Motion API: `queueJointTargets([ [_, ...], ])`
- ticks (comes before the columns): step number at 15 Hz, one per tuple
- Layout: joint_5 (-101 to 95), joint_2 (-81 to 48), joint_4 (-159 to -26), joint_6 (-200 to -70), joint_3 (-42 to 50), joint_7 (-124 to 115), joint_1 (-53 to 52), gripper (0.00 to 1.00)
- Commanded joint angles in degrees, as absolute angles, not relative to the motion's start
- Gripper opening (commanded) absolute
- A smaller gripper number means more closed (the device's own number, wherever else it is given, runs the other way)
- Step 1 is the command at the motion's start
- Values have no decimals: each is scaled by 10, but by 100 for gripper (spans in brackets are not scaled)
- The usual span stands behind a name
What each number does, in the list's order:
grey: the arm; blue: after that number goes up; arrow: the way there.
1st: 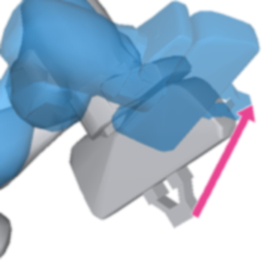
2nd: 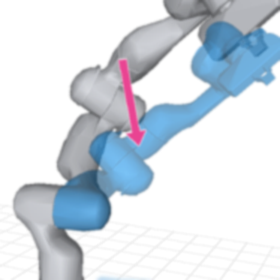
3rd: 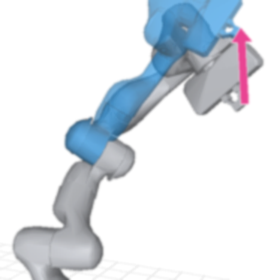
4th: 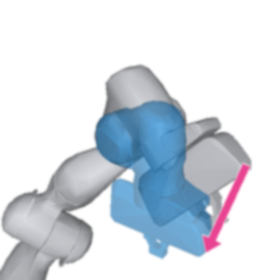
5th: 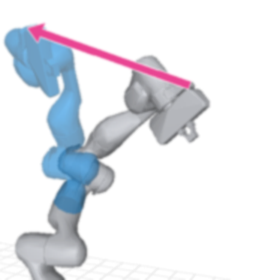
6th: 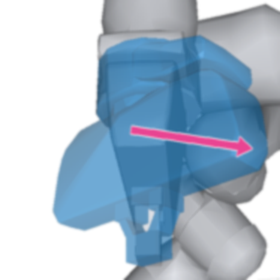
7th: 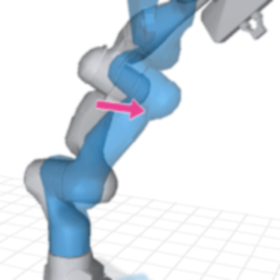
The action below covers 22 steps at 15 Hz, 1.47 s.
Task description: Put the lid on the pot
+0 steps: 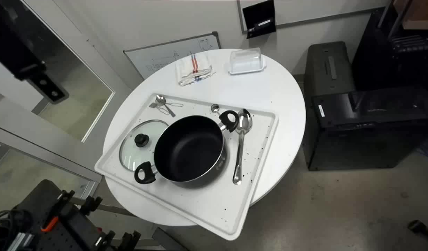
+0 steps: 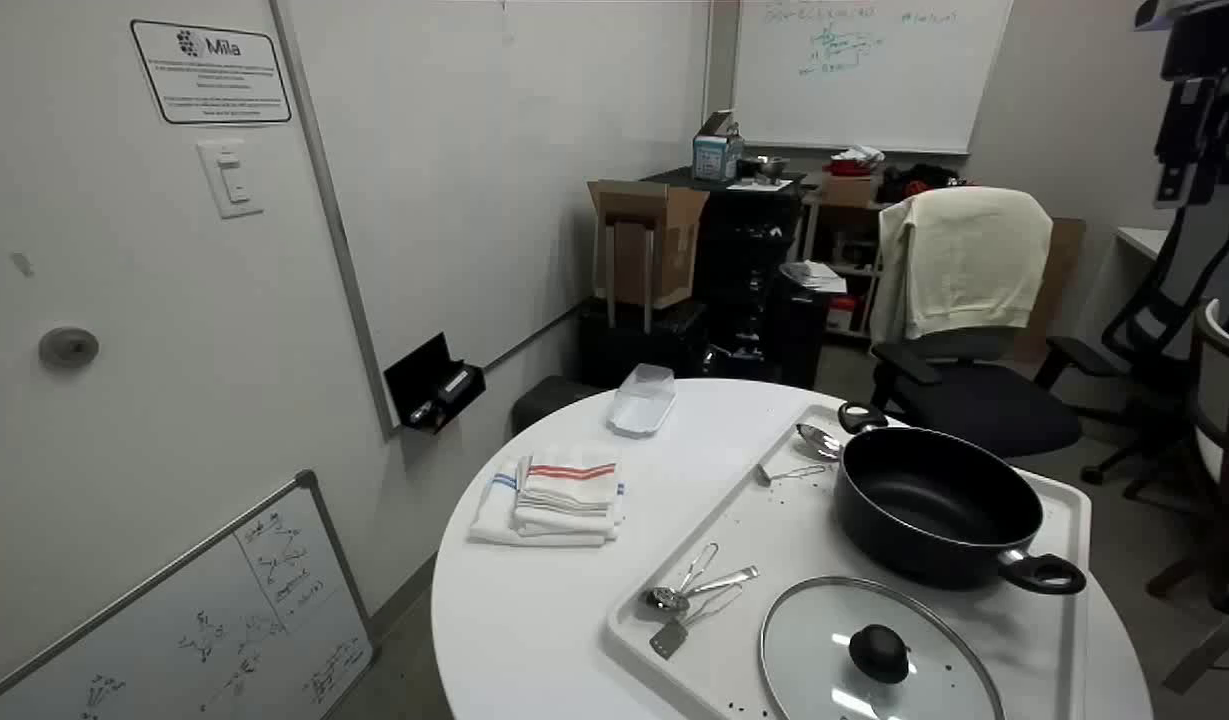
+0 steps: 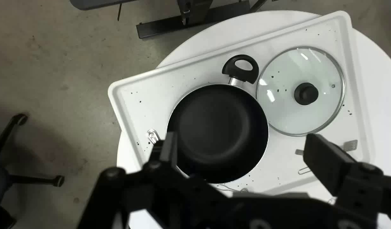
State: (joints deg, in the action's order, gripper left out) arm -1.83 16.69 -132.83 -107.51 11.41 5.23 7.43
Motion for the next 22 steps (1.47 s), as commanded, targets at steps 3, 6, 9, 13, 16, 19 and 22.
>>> queueJointTargets([
  [3,-17,166,-1327,-1075,109,54,80,100],
  [6,-17,166,-1327,-1075,109,54,80,100],
  [9,-17,166,-1327,-1075,109,54,80,100],
  [13,-17,166,-1327,-1075,109,54,80,100],
  [16,-17,161,-1326,-1075,108,57,78,100],
  [19,-19,145,-1325,-1085,100,54,73,100],
  [22,-26,115,-1326,-1107,83,47,64,100],
])
